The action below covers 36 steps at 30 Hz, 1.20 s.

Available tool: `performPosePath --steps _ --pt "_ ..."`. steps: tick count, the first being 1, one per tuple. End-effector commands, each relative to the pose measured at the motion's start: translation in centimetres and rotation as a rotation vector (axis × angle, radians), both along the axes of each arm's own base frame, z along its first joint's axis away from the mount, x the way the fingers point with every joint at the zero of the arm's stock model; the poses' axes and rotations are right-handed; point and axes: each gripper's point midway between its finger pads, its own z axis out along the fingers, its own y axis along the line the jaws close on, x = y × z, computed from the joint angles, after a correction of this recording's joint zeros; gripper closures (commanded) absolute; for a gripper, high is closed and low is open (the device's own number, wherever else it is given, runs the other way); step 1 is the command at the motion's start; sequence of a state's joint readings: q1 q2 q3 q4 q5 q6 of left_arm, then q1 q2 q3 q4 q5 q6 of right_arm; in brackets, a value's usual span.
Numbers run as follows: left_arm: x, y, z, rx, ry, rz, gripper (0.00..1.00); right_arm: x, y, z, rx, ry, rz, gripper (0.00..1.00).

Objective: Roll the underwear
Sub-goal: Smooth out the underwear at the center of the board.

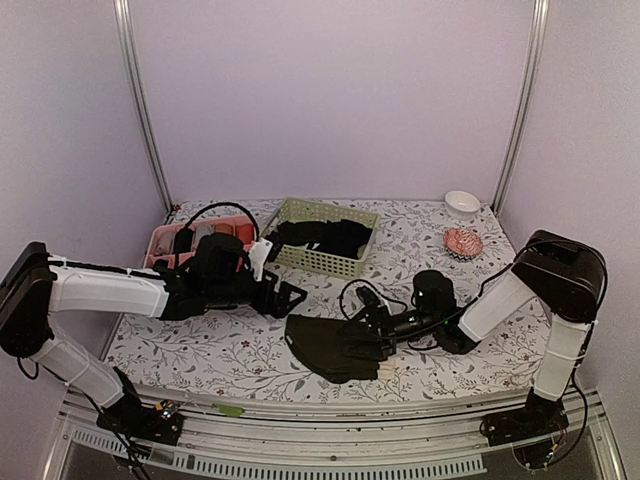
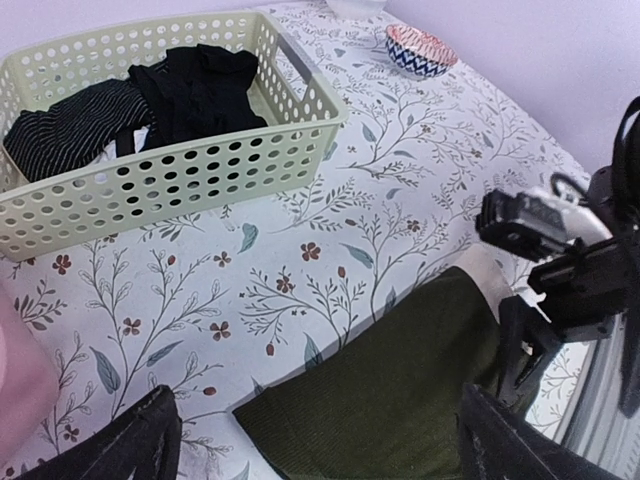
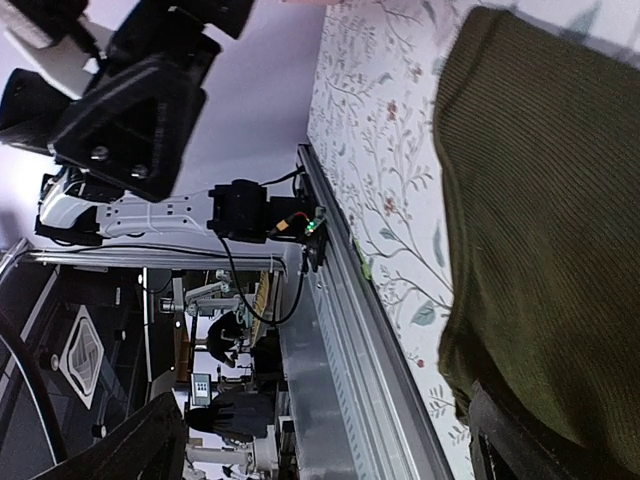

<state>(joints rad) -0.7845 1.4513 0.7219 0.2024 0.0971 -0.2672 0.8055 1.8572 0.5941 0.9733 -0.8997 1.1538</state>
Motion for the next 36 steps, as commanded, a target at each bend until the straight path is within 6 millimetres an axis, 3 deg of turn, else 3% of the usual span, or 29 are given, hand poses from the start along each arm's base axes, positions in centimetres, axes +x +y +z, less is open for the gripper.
performPosePath --steps 1,5,8,10,16,22,28,36 --pt "-0.2 0.8 -0.8 0.027 0.006 0.004 0.04 -1.0 -0.5 -3.2 -0.017 0.078 -0.016 0.01" --pt "-0.6 1.1 -1.5 0.036 0.023 0.003 0.04 -2.0 -1.1 -4.9 -0.02 0.14 -0.027 0.01" --pt "-0.8 1.3 -1.9 0.042 0.035 0.001 0.04 -2.6 -1.0 -4.9 -0.022 0.149 -0.02 0.01" --pt "-1.0 1.2 -2.3 0.05 0.047 -0.008 0.04 -2.6 -0.8 -3.9 -0.003 0.132 -0.014 0.01" --pt "-1.9 0.5 -4.9 0.11 0.143 -0.034 0.04 -1.3 0.6 1.7 0.067 -0.004 0.02 0.01" --pt "-3.6 -0.3 -5.4 0.129 0.124 -0.087 0.04 0.5 -0.1 3.7 0.048 -0.111 0.028 0.01" --pt "-5.4 -2.3 -5.0 0.11 0.1 -0.242 0.05 2.4 -1.5 0.5 -0.122 -0.178 0.004 0.01" --pt "-4.4 -5.2 -7.5 0.134 0.162 -0.309 0.29 3.5 -3.8 -3.6 -0.257 -0.208 -0.022 0.01"
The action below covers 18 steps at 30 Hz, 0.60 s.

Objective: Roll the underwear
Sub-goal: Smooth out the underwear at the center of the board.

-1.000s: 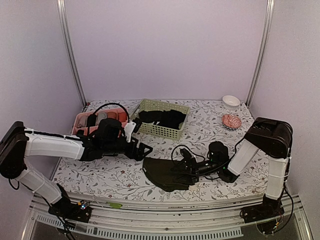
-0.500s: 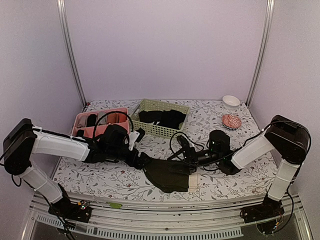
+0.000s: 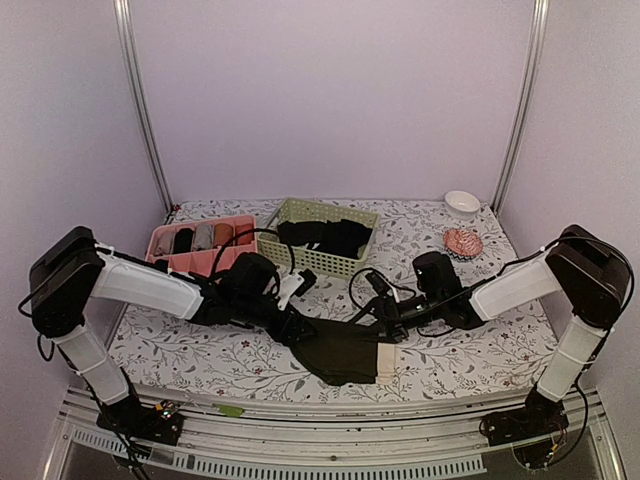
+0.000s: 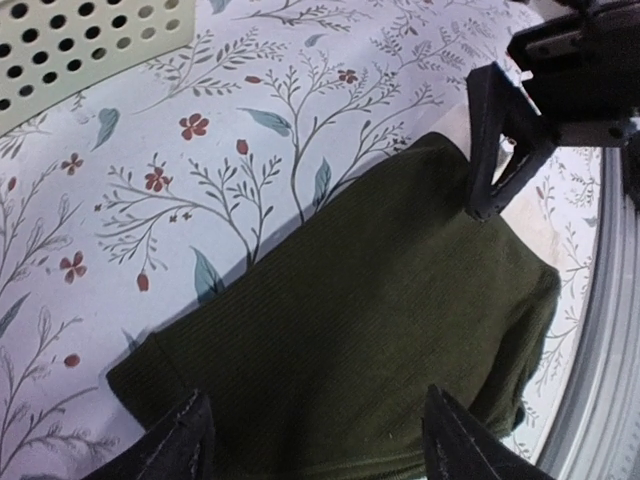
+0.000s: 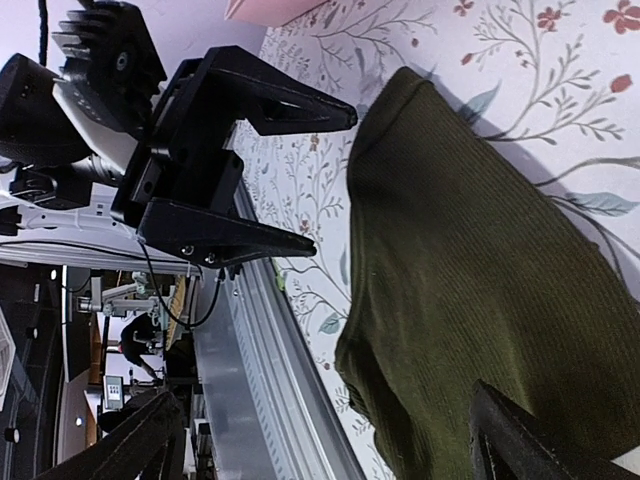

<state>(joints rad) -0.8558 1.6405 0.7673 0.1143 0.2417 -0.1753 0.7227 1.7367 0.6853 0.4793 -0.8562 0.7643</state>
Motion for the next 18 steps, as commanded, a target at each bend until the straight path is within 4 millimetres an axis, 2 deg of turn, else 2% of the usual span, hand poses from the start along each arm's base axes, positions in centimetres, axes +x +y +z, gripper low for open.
performPosePath --steps 1,6,11,15,18 --pt "0.4 -2.3 -0.7 -0.011 0.018 -0.061 0.32 0.5 -1.7 -3.1 -0.107 -0.02 -0.017 0.01" --pt "0.6 -1.3 -3.6 0.066 0.054 -0.027 0.44 0.8 -1.9 -6.0 -0.166 -0.014 0.01 0.01" --pt "-0.6 0.7 -5.4 0.112 0.093 0.004 0.54 1.0 -1.3 -7.0 -0.166 -0.026 0.052 0.01" --pt "-1.5 1.4 -5.4 0.114 0.103 0.002 0.55 0.5 -1.5 -5.8 -0.144 -0.055 0.074 0.01" --pt "-1.5 0.9 -3.7 0.081 0.054 -0.025 0.42 0.1 -1.7 -3.4 -0.105 -0.12 0.081 0.01"
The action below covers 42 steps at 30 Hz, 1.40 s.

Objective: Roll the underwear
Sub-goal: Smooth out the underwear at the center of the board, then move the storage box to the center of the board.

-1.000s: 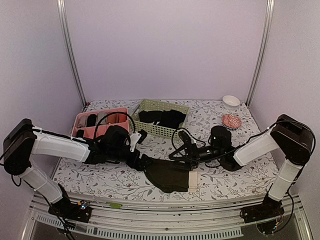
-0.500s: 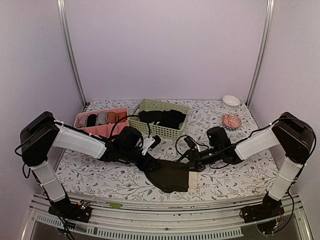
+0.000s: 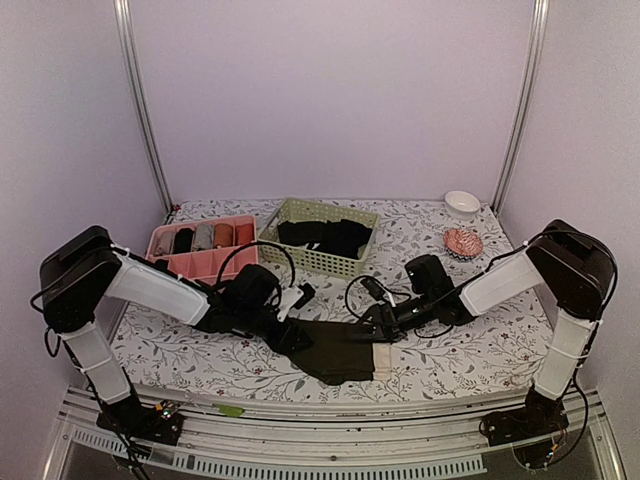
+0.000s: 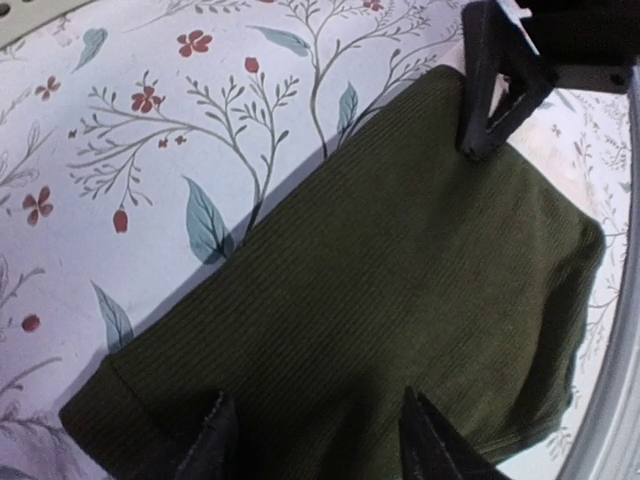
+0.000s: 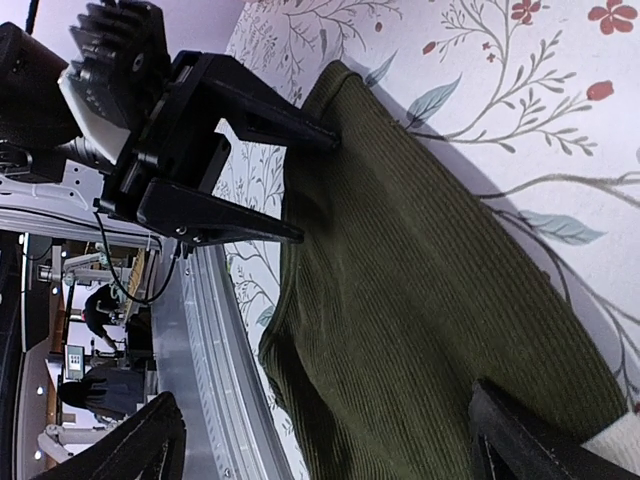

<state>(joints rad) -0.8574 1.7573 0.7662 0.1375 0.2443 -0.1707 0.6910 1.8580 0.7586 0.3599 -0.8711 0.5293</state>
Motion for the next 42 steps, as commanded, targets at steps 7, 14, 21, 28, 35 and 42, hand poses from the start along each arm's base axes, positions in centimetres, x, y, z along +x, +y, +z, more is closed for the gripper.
performPosePath --steps 7,14,21,28,35,42 --pt "-1.4 -1.4 7.2 -0.087 -0.233 -0.138 0.2 -1.9 -2.5 6.8 0.049 -0.232 0.014 0.01" --pt "-6.6 -2.1 9.8 -0.182 -0.457 -0.396 0.23 -3.8 -4.1 11.8 0.041 -0.618 0.001 0.01" --pt "-4.2 -2.4 13.4 -0.215 -0.535 -0.272 0.04 2.2 -6.7 18.0 0.056 -0.711 -0.462 0.01" --pt "-0.9 -2.0 18.2 -0.272 -0.669 -0.073 0.04 2.6 -6.2 22.8 0.125 -0.956 -0.379 0.01" --pt "-2.2 -3.5 17.1 -0.216 -0.68 -0.248 0.04 0.2 -5.3 19.6 0.045 -0.991 -0.193 0.01" --pt "-4.2 -3.4 11.2 -0.149 -0.568 -0.461 0.08 -1.1 -3.5 12.3 -0.189 -1.025 -0.006 0.01"
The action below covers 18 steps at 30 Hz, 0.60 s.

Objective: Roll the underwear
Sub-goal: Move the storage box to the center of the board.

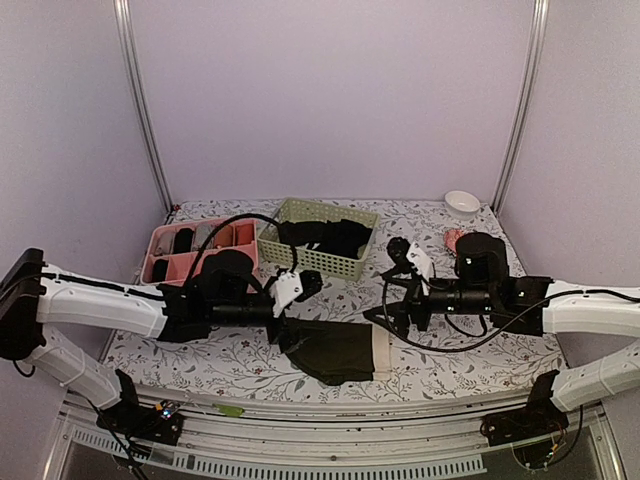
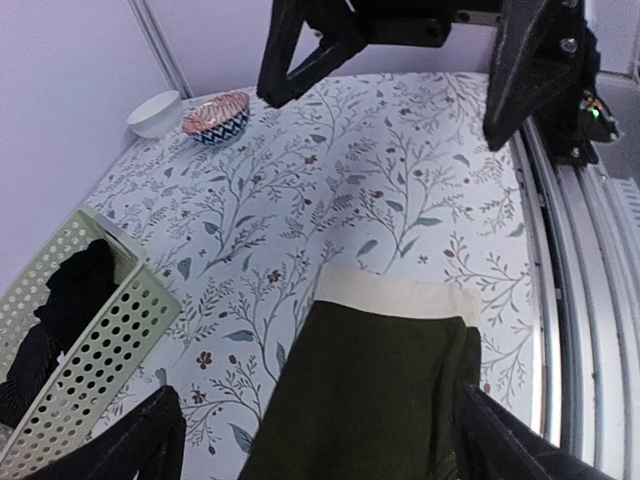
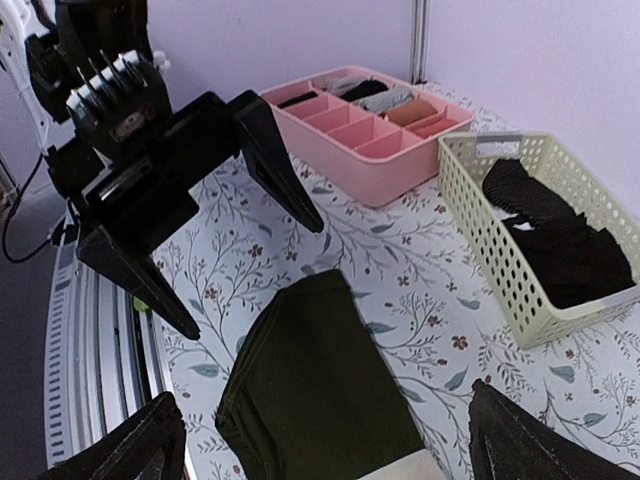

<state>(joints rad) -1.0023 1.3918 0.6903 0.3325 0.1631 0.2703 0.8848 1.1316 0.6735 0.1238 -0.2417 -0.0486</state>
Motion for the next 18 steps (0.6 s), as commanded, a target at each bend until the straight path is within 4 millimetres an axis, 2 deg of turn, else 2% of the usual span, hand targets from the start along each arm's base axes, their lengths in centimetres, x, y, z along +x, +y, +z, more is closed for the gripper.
performPosePath --steps 1,3,7,13,18 --pt "-0.8 0.2 -5.4 0.159 0.117 -0.123 0.14 0.1 -0.2 -5.0 -0.167 0.016 0.003 0.01" --pt "-0.2 0.2 -7.7 0.247 0.161 -0.11 0.24 0.4 0.1 -6.0 -0.181 0.05 -0.005 0.01" --pt "0.9 1.2 -12.4 0.438 0.205 -0.068 0.29 0.3 0.7 -7.5 -0.222 0.089 0.02 0.01" --pt "3.3 1.4 -13.8 0.512 0.24 0.002 0.35 0.7 0.7 -8.7 -0.269 0.088 0.021 0.01" --pt "3.2 4.4 -17.1 0.67 0.263 0.036 0.39 0.5 0.7 -8.7 -0.267 0.09 0.032 0.01"
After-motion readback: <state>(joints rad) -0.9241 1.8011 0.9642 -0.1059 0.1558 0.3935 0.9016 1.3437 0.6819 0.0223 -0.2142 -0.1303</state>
